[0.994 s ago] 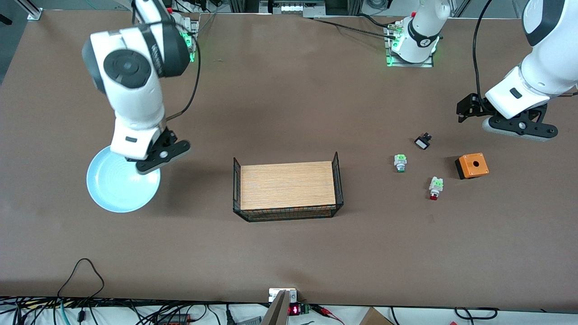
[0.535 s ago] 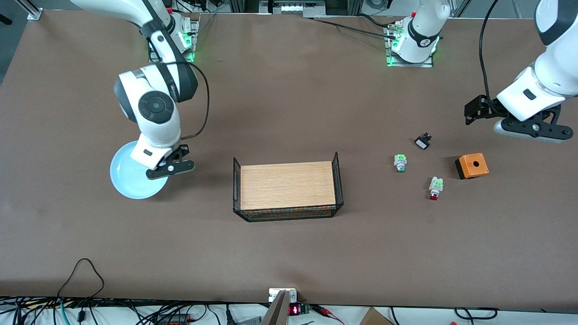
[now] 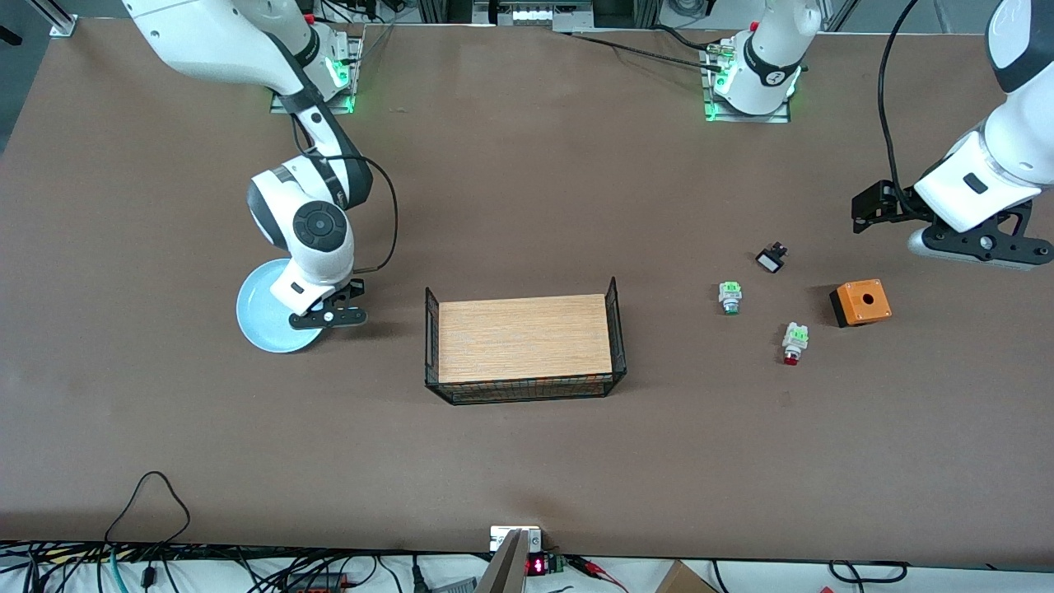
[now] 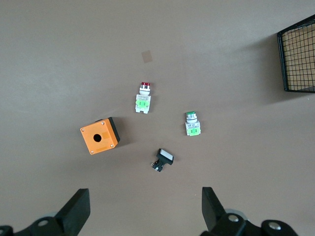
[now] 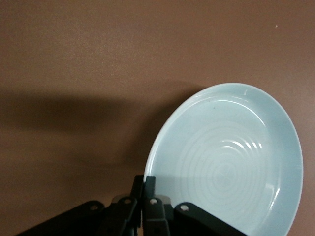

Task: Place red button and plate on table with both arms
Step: 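Carry the plate away from the tray and lower it with the right gripper, then open the right gripper and release the plate on the table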

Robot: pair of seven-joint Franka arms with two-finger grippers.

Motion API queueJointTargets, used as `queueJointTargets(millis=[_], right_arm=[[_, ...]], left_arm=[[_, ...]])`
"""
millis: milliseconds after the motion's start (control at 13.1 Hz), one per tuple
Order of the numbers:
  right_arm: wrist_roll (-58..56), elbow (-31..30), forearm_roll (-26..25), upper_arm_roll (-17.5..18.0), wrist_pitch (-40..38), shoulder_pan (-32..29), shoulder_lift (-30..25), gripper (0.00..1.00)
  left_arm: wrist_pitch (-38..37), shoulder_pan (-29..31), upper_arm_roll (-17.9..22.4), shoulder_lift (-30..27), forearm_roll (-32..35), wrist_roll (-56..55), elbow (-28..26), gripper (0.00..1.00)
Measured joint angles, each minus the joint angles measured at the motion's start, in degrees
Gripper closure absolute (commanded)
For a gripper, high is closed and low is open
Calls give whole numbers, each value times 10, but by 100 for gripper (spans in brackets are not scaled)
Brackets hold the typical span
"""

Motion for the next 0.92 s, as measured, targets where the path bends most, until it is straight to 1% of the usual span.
queueJointTargets(millis=[76, 153, 229, 306, 382, 459, 611, 688, 764, 841, 917], right_arm=[[4, -3, -1, -2, 9, -1, 5, 100], [9, -7, -5, -3, 17, -1, 9, 96], [17, -10, -9, -4, 23, -1, 12, 70], [24, -11, -11, -4, 24, -1, 14, 51], [27, -11, -12, -4, 24, -1, 16, 28], [27, -10, -13, -4, 25, -1, 15, 0], [27, 2, -14, -7, 19, -3, 11, 0], [25, 19, -12, -8, -6, -7, 6, 0], [12, 43, 4, -9, -44, -15, 1, 0], [-27, 73, 45, -9, -83, -25, -3, 0], [-76, 104, 98, -11, -116, -35, -6, 0]], left_arm=[[1, 0, -1, -4, 0, -1, -1, 0], [7, 0, -2, -10, 0, -1, -6, 0], [18, 0, -2, -16, 0, -3, -14, 0], [27, 0, -2, -20, 0, -5, -22, 0], [30, 1, -1, -22, 0, -6, -27, 0], [32, 1, -1, -23, 0, -6, -29, 0], [33, 1, -1, -23, 0, -7, -30, 0], [34, 1, -1, -23, 0, -7, -31, 0], [34, 2, -1, -23, 0, -7, -31, 0], [34, 2, -1, -23, 0, -7, -31, 0], [35, 2, -1, -23, 0, -7, -31, 0]])
